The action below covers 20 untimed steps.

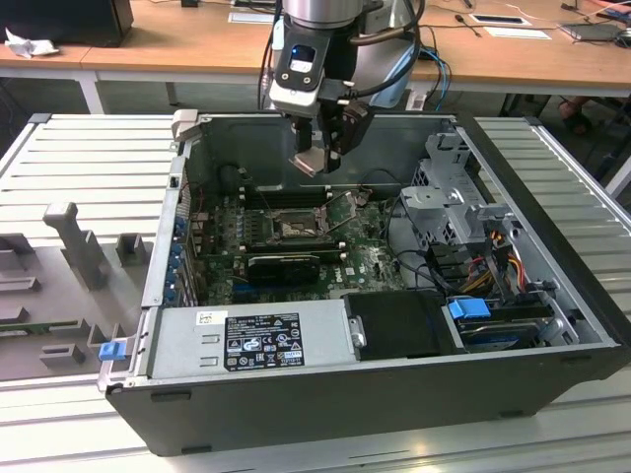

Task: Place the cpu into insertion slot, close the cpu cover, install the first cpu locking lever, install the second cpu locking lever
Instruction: 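Place the cpu into insertion slot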

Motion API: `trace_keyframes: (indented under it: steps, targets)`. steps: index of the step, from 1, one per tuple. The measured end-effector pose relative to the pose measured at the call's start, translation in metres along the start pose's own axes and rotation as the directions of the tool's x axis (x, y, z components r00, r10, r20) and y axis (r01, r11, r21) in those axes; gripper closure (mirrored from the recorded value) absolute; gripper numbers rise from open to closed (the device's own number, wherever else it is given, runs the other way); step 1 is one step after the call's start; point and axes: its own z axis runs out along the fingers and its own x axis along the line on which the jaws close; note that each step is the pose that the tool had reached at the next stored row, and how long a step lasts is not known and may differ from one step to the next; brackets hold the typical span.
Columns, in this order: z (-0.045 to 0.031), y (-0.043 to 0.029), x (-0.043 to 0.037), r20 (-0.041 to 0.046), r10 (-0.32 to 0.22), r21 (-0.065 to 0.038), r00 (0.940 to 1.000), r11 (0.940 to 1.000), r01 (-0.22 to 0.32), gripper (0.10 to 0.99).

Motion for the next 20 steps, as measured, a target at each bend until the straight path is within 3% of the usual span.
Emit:
trace_keyframes:
  steps: [20]
  targets:
    - [0.0050,-0.0004,-0.0001,0.0041,0.046,-0.001,0.9989,0.9990,-0.046,0.549]
